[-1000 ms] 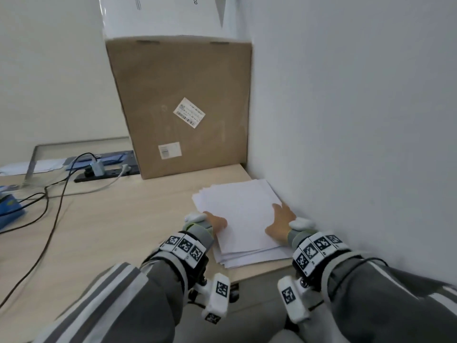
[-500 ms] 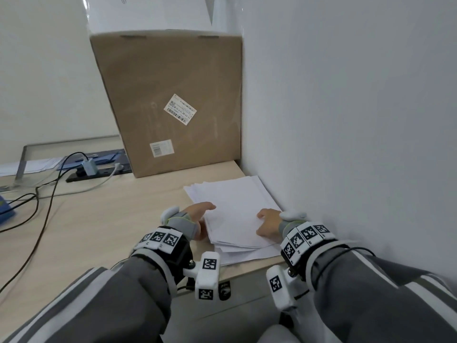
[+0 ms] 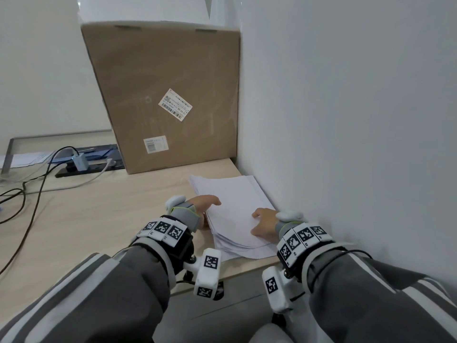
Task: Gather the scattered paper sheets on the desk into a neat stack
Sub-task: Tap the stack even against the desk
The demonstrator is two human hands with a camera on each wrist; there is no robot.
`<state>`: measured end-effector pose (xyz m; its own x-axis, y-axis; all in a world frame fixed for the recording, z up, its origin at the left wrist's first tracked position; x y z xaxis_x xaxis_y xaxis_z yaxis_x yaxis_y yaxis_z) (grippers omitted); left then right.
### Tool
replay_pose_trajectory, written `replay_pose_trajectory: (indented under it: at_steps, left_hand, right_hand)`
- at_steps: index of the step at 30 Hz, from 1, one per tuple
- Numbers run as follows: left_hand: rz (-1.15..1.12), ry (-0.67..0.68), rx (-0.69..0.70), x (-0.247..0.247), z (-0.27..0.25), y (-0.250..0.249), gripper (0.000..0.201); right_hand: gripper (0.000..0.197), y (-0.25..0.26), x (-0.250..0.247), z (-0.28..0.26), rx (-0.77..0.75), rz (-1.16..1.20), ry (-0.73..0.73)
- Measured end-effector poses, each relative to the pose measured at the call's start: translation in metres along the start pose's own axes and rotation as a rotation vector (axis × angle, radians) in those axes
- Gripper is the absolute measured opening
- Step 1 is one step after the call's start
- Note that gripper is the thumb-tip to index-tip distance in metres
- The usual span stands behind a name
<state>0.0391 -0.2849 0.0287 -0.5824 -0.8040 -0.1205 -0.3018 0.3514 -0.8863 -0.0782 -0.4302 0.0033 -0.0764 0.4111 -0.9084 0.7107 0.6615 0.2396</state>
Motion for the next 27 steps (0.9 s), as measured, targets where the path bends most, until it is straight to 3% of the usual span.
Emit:
replay_pose_trajectory:
  at_steps: [3, 7, 10, 14, 17, 23, 27]
  left_hand:
    - [-0.134, -0.029, -0.002, -0.007, 0.011, 0.005, 0.057]
    - [-0.281, -0.062, -0.003, -0.009, 0.016, 0.012, 0.016]
    - [-0.245, -0.013, 0.004, -0.009, 0.020, 0.013, 0.025]
    - [-0.031, 0.009, -0.002, -0.015, 0.027, 0.013, 0.014]
    - [0.004, 0.105, -0.006, -0.014, 0.031, 0.016, 0.023]
    - [0.173, 0.072, 0.117, -0.025, 0.049, 0.027, 0.047]
    - [0.090, 0.063, 0.189, -0.041, 0.039, 0.025, 0.055]
  right_hand:
    - [0.059, 0.000, 0.001, 0.000, -0.007, -0.001, 0.012]
    - [0.059, -0.001, 0.001, 0.001, -0.010, -0.003, 0.012]
    - [0.058, -0.001, 0.002, 0.002, -0.012, 0.006, 0.007]
    - [0.058, -0.003, 0.004, 0.006, -0.006, 0.010, 0.000]
    - [0.058, -0.003, 0.005, 0.010, -0.002, 0.012, 0.005]
    - [0.060, 0.000, 0.003, 0.010, -0.016, 0.025, 0.026]
    - [0.063, 0.001, 0.002, 0.020, -0.009, 0.270, 0.015]
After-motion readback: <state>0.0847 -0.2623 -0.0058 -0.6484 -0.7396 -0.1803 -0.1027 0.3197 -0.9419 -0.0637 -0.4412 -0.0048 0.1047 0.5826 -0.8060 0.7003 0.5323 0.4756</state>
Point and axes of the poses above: each hand's wrist, its own z-axis towards the middle knuckle, its own x-axis out of the palm, y = z × x, the point moved 1 cm from there along z, towards the middle knuckle, and after that the axes turned 8 degrees about x, right-handed, at the moved point
